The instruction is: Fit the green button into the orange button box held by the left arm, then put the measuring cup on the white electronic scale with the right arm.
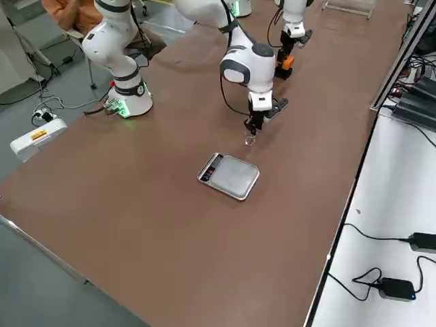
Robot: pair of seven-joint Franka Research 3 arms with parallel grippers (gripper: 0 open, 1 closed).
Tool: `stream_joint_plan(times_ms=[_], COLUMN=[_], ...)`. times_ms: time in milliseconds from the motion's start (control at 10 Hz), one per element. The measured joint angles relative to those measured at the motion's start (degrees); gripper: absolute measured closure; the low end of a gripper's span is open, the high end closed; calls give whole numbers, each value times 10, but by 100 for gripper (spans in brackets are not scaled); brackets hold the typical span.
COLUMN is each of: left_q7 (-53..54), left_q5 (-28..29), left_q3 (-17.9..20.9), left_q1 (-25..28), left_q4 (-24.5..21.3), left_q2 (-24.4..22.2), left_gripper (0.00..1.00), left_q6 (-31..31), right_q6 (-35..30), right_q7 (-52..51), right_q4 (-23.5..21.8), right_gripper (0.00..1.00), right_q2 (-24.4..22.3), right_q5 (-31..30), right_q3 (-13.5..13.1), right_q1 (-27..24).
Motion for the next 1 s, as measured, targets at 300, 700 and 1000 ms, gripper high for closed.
stream_joint_plan(times_ms=[300, 700, 1000], left_q7=[0, 0, 0], left_q5=[0, 0, 0], left_q3=[0, 0, 0], left_q1=[0, 0, 0], left_q4=[0, 0, 0], left_q2=[0, 2, 5], left_gripper=[14, 14, 14], left_q6=[0, 0, 0], right_q6=[2, 2, 2], right_q7=[0, 0, 0], right_q4=[0, 0, 0], right_gripper=[63, 68, 70], right_q2=[6, 8, 8], right_q5=[0, 0, 0], right_q3=[0, 0, 0], right_q1=[-1, -4, -5])
